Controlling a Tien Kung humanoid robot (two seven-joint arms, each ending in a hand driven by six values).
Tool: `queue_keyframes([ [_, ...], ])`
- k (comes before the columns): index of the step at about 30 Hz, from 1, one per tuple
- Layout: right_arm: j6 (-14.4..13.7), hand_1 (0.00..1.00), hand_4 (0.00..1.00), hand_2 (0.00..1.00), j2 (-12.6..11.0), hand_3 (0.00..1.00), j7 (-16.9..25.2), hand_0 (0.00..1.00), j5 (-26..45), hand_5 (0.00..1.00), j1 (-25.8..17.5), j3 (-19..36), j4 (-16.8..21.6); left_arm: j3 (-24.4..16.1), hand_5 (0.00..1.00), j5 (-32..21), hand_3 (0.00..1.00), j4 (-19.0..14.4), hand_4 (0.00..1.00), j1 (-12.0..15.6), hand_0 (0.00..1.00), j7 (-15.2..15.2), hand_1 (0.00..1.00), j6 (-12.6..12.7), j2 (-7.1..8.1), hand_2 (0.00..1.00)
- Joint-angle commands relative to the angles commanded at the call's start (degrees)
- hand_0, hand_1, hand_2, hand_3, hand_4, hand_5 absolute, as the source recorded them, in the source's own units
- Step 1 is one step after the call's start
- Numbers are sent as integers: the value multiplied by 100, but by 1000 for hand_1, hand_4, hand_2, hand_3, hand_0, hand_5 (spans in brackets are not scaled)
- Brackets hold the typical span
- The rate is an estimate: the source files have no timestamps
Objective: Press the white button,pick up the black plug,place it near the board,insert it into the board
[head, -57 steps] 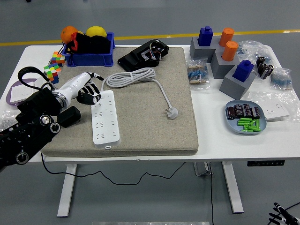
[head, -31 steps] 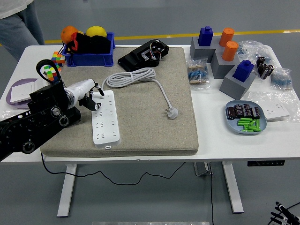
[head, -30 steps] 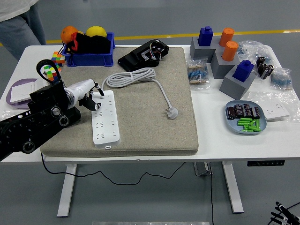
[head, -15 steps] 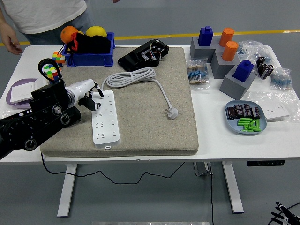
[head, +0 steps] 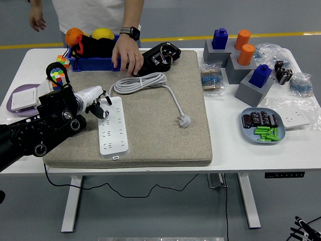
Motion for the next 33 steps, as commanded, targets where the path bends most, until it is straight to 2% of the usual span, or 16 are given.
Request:
queue_keyframes([
  [8,-3,609,739,556,3,672,1,726,1,502,5,21,4,-12,2,-6,645,233,646,-117,104,40,35,-47,-98,133],
  [14,-2,609,739,556,6,672,1,726,0,502,-2,32,4,147,2,-127,646,359,639,-194,102,71,35,-106,-123,133],
  [33,-4,609,739,556,18,672,4,726,-8,502,3,71,2,414,2,-339,644,439,630,-293,100,39,36,-130,-145,133],
])
